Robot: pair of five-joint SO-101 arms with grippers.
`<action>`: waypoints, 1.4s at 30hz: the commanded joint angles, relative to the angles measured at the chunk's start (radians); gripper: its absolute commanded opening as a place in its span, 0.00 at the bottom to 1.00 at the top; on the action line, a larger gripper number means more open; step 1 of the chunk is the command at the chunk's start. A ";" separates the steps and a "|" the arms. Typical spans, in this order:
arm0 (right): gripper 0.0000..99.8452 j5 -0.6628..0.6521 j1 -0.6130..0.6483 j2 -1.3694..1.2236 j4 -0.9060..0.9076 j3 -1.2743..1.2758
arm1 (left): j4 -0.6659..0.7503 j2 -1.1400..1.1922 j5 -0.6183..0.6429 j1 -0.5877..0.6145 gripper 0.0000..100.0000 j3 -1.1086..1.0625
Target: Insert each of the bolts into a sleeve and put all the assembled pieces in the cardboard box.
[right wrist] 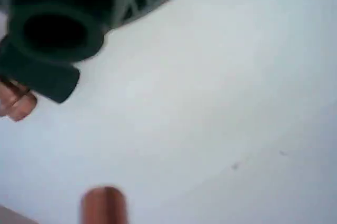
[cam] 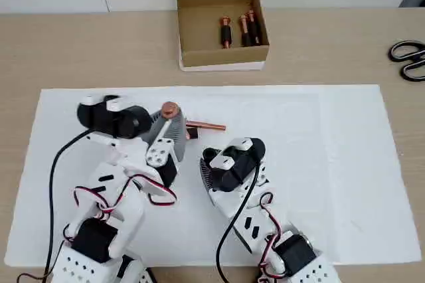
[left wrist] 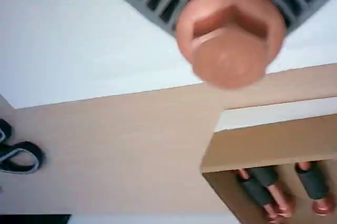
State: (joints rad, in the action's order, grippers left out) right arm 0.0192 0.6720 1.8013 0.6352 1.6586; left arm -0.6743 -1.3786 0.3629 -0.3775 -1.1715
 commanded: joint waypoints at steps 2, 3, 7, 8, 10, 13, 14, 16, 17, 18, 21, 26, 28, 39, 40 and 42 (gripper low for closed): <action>0.00 0.008 0.004 0.013 -0.035 -0.003 | 0.035 0.002 -0.008 -0.029 0.01 0.002; 0.00 0.008 0.004 0.013 -0.036 0.003 | 0.035 0.002 -0.008 -0.032 0.01 0.002; 0.00 0.009 0.004 0.013 -0.036 0.025 | 0.034 0.002 -0.008 -0.034 0.01 0.002; 0.00 0.009 0.004 0.013 -0.036 0.025 | 0.034 0.002 -0.008 -0.035 0.01 0.001; 0.00 0.009 0.005 0.013 -0.036 0.025 | 0.034 0.002 -0.008 -0.041 0.01 0.001; 0.00 0.011 0.010 0.013 -0.038 0.023 | 0.034 0.002 -0.008 -0.066 0.01 -0.002; 0.00 0.011 0.022 0.013 -0.042 0.025 | 0.034 0.002 -0.008 -0.069 0.01 -0.008; 0.00 0.009 0.044 0.013 -0.054 0.025 | 0.034 0.002 -0.008 -0.072 0.01 -0.018; 0.00 0.009 0.050 0.013 -0.061 0.025 | 0.034 0.002 -0.008 -0.072 0.01 -0.022; 0.00 0.009 0.050 0.013 -0.064 0.025 | 0.034 0.000 -0.008 -0.072 0.01 -0.024; 0.00 0.009 0.050 0.013 -0.062 0.025 | 0.034 0.000 -0.006 -0.072 0.01 -0.025; 0.00 0.009 0.050 0.013 -0.062 0.025 | 0.031 0.000 -0.005 -0.074 0.01 -0.025; 0.00 0.009 0.050 0.013 -0.061 0.025 | 0.029 0.000 -0.005 -0.074 0.01 -0.025; 0.00 0.009 0.050 0.013 -0.056 0.025 | -0.028 0.000 0.043 -0.074 0.01 0.002; 0.00 0.009 0.050 0.013 -0.056 0.025 | -0.028 -0.002 0.052 -0.074 0.01 0.004; 0.00 0.009 0.050 0.013 -0.056 0.025 | -0.028 -0.002 0.054 -0.074 0.01 0.004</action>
State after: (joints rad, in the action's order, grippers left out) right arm 0.0192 0.7165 1.7998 0.5999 1.6755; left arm -0.6989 -1.3786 0.4012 -0.4450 -1.2006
